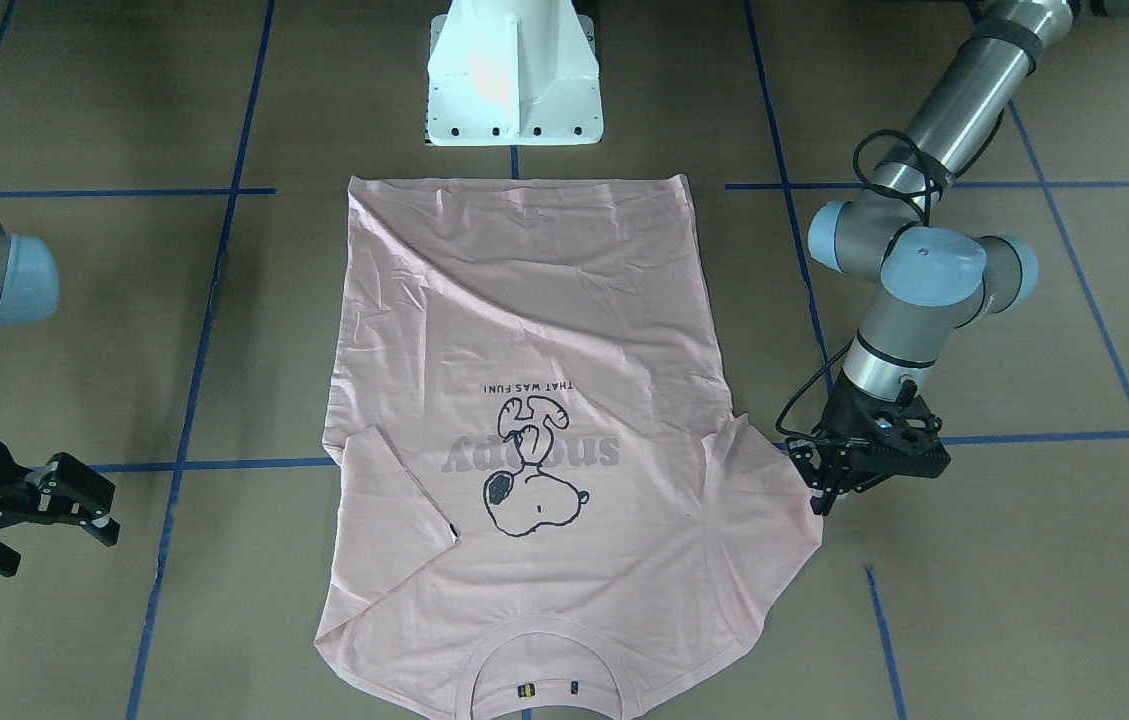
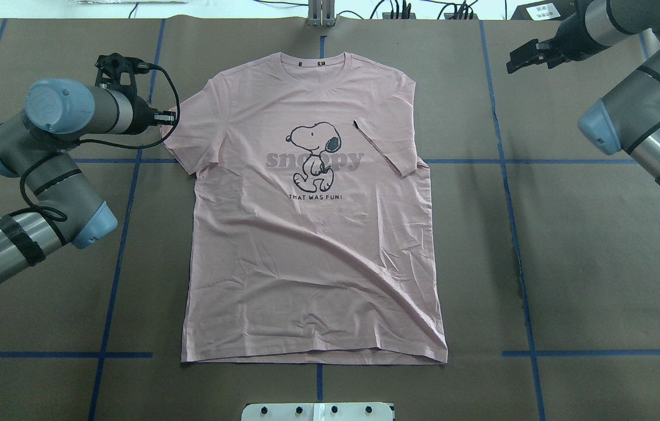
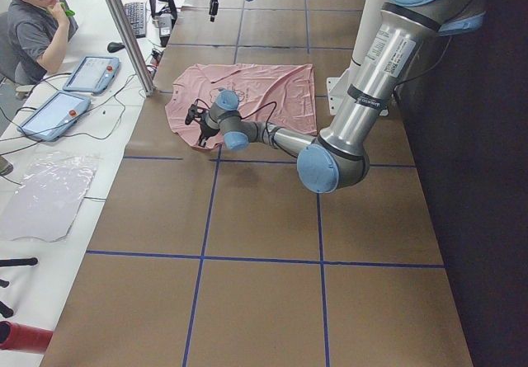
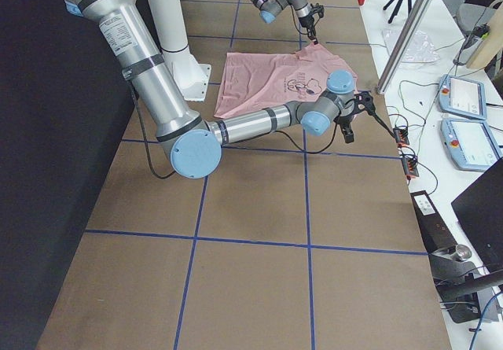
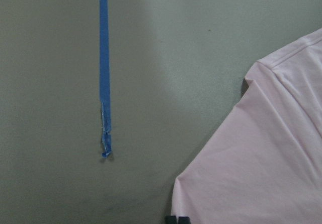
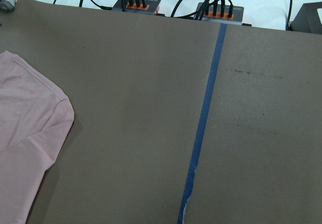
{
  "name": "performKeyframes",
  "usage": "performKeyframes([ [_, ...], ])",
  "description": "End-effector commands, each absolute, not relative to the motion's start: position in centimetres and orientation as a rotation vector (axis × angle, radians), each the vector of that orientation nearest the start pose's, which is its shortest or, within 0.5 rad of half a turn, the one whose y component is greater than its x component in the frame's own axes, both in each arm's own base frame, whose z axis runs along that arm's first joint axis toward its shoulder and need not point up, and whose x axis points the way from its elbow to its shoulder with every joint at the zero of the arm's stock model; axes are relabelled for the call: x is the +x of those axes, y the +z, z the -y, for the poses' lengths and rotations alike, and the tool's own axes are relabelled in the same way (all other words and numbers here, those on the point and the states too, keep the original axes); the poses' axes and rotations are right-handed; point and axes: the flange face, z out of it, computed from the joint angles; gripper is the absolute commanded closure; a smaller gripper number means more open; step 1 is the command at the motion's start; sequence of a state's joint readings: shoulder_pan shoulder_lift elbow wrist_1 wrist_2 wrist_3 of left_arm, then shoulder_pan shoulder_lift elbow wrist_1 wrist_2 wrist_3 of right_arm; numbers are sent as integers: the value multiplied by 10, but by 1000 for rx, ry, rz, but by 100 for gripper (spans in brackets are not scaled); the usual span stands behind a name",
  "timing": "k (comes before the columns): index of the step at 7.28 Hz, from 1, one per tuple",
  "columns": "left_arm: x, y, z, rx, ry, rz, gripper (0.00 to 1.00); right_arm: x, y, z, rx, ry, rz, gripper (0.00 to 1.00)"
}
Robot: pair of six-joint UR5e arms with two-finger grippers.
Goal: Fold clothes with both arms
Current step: 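Fold the sleeve nearest the left gripper inward onto the shirt body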
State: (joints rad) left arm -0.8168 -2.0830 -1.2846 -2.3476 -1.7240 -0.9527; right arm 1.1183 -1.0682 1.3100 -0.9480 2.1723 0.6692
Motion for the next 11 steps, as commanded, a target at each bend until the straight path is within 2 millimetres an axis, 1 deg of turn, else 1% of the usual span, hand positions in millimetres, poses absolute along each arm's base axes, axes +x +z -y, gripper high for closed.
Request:
performKeyframes([
  [1,428,327,621,484,-123,-788,100,-243,419,674,408,-61,919,0],
  [2,451,293,618,443,-120,-769,100,-243,418,674,409,-62,919,0],
  [3,472,267,616,403,-172,-781,100,-243,419,674,408,-61,919,0],
  [4,499,247,619,372,-187,-771,100,-243,418,674,409,-62,919,0],
  [5,521,246,622,345,-196,-757,100,-244,418,674,407,-62,919,0],
  [6,531,247,626,335,-193,-745,100,-245,417,674,407,-62,920,0],
  [7,532,251,626,342,-171,-736,13,-245,416,675,407,-55,922,0],
  [8,531,250,625,357,-133,-735,0,-246,413,675,409,-53,926,0],
  [9,527,234,621,377,-121,-761,0,-246,408,675,407,-39,932,0],
  [10,511,220,608,411,-88,-794,0,-248,391,667,382,32,967,0],
  [11,488,225,587,436,-75,-830,0,-263,368,646,359,111,1007,0],
])
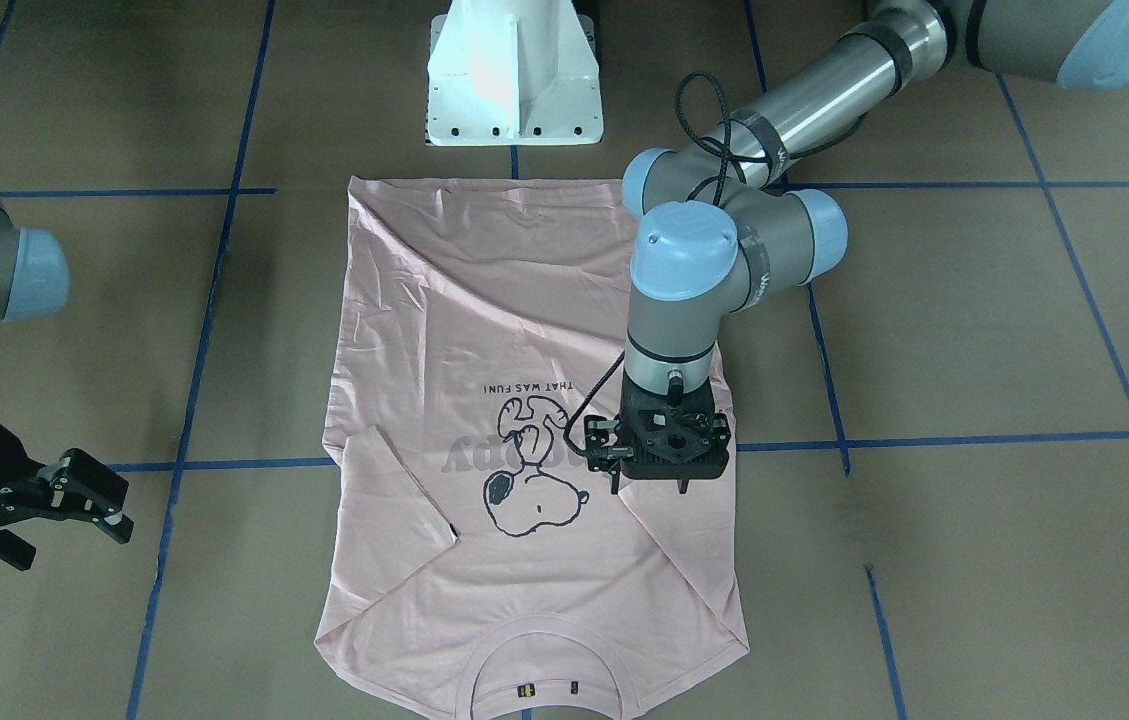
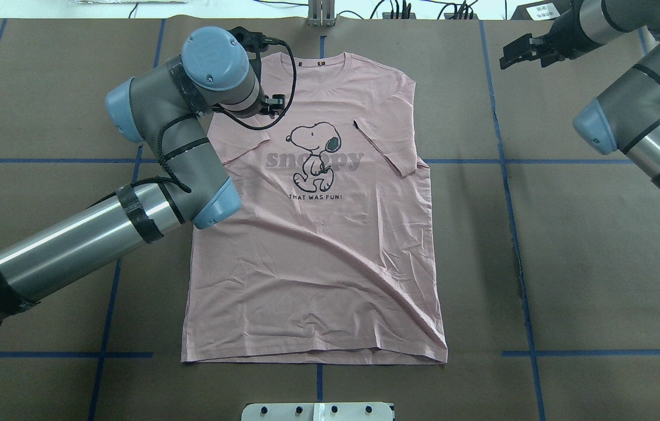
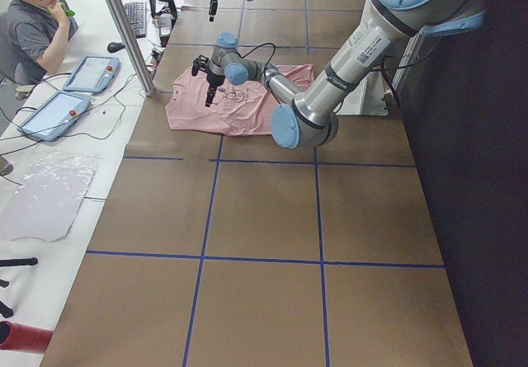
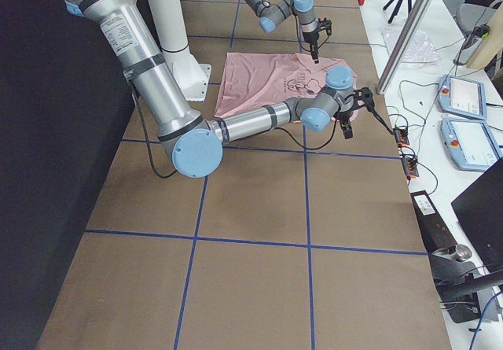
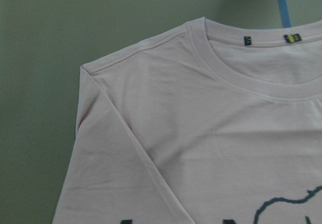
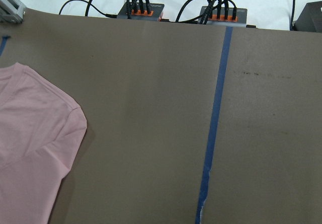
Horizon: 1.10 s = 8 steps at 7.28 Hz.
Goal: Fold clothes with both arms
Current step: 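Fold the sleeve nearest the left gripper inward onto the shirt body, then lower both grippers to the shirt hem nearest the robot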
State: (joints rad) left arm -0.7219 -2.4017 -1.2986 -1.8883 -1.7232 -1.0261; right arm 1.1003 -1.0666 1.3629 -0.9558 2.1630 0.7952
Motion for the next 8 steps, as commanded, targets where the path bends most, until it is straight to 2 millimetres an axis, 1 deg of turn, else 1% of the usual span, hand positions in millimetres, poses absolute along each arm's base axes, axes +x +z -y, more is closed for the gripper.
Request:
performKeyframes([
  [1,461,228,557,435,-51,-884,0,-293,356,603,333,154,1018,0],
  [2,432,229,526,453,-35,-928,0,-311,338,544,313,178,983,0],
  [3,423,233,478,451,3,-970,0,-321,315,474,270,217,944,0],
  [4,416,233,429,429,29,-1022,0,-332,303,411,232,264,959,0],
  [5,411,240,391,370,-5,-1055,0,-354,300,352,211,280,968,0],
  [6,412,247,360,333,15,-1066,0,-382,305,303,205,294,956,0],
  [7,409,264,329,274,10,-1061,0,-402,309,267,193,302,952,1],
  [8,423,289,286,228,-27,-1020,0,-415,306,237,196,304,963,1],
])
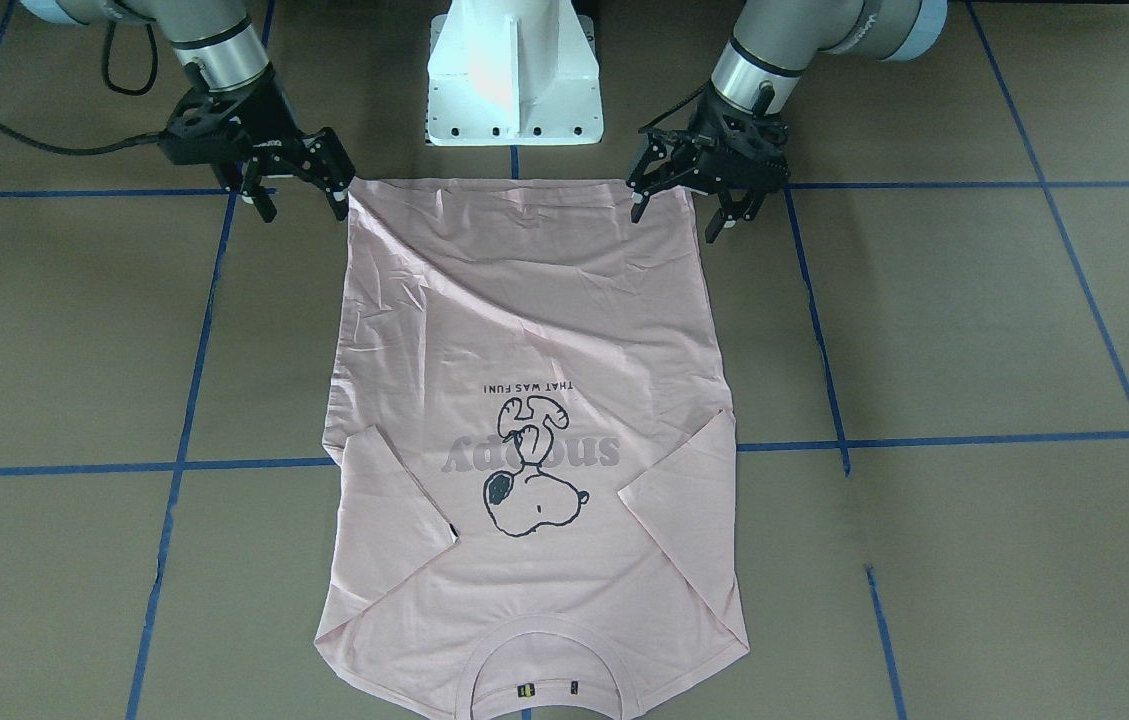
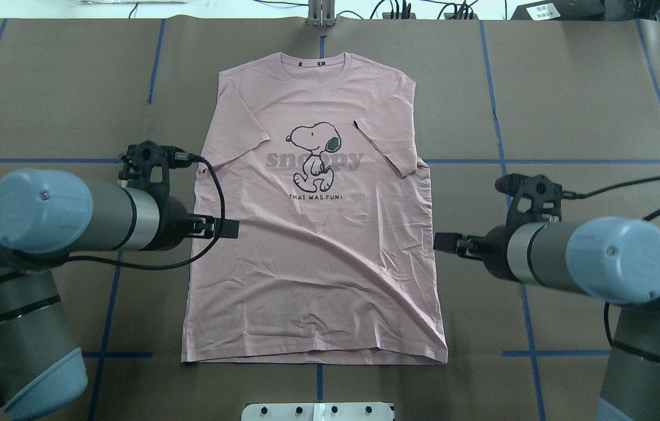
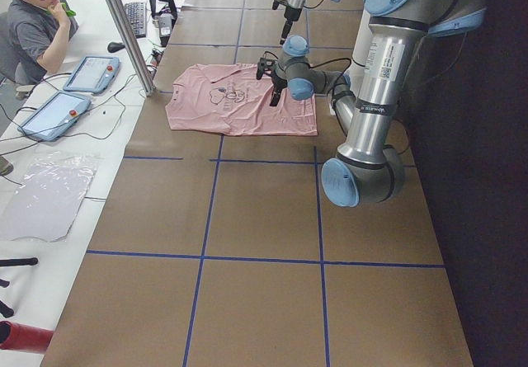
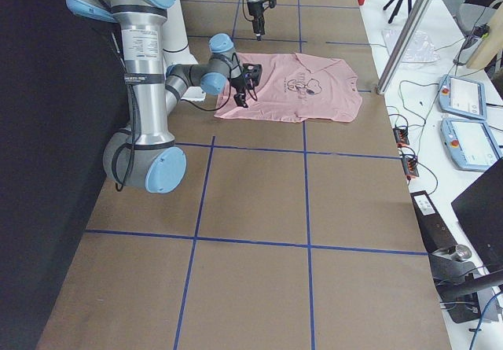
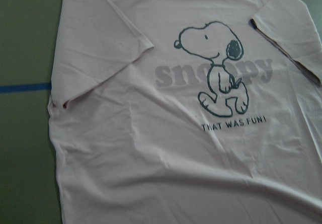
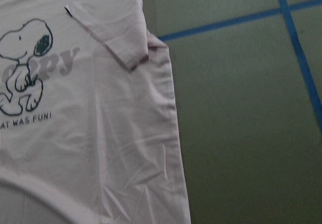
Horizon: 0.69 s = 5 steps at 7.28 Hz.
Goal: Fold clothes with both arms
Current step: 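Lower both grippers to the shirt hem nearest the robot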
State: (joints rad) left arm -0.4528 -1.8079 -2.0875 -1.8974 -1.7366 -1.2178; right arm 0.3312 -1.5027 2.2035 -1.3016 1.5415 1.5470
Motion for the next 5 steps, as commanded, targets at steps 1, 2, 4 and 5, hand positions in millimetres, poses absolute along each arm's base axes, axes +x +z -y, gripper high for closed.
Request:
performKeyframes([
  [1,436,311,256,178,-45,-984,10,-422,304,223,211,299,969,1],
  [2,451,332,228,139,-77,-945,28,-423,303,221,214,297,971,0],
  [4,469,345,211,121,-88,-919,47,-423,303,221,218,299,970,0],
  [5,477,355,210,117,-85,-898,47,-423,303,221,218,299,972,0],
])
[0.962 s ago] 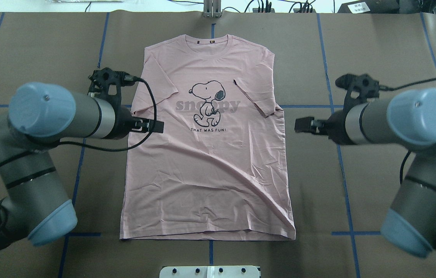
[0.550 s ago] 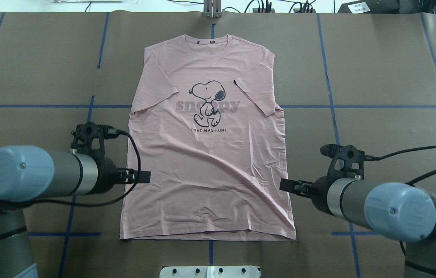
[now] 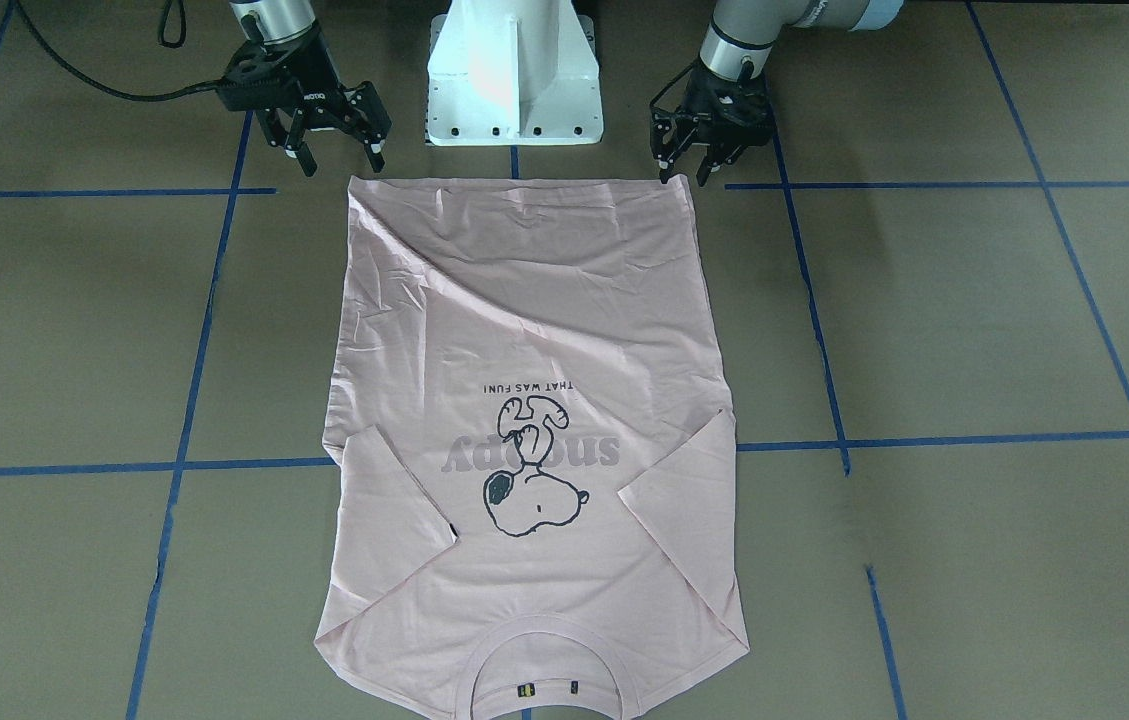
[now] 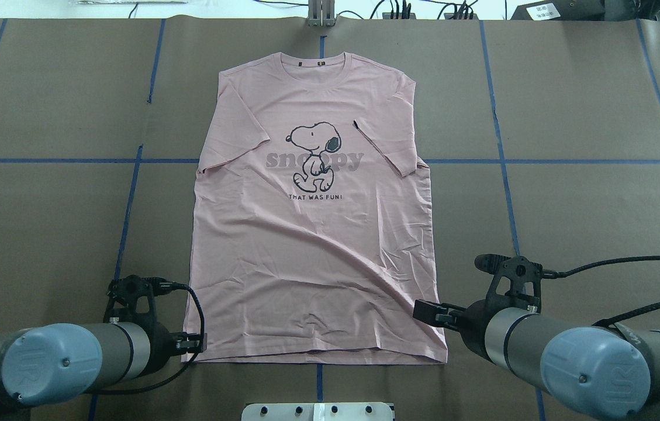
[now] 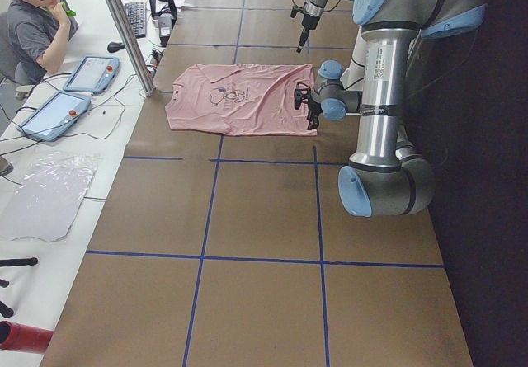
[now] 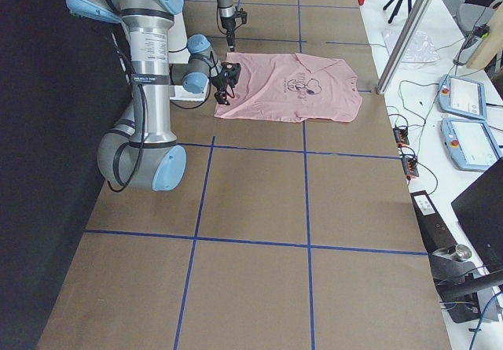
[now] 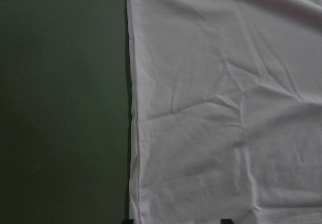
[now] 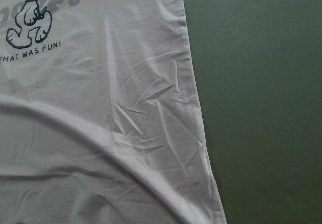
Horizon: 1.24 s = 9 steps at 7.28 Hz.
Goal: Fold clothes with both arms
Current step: 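Lower both grippers to the shirt hem nearest the robot, then grasp the hem corners with both grippers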
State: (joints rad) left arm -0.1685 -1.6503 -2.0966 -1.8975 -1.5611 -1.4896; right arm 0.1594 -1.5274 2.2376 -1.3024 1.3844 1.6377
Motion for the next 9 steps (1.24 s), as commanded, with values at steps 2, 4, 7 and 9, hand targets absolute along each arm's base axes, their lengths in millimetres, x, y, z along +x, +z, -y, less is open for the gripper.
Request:
performKeyframes([
  [2,480,363,210,114,-80,-881,47,-423,303,222,221,300,970,0],
  [4,483,363,207,111,-74,-880,52,-423,304,222,221,300,969,0],
  [7,486,364,199,102,-61,-878,77,-423,303,222,230,304,970,0],
  [9,488,363,195,100,-53,-881,100,-424,303,222,231,304,970,0],
])
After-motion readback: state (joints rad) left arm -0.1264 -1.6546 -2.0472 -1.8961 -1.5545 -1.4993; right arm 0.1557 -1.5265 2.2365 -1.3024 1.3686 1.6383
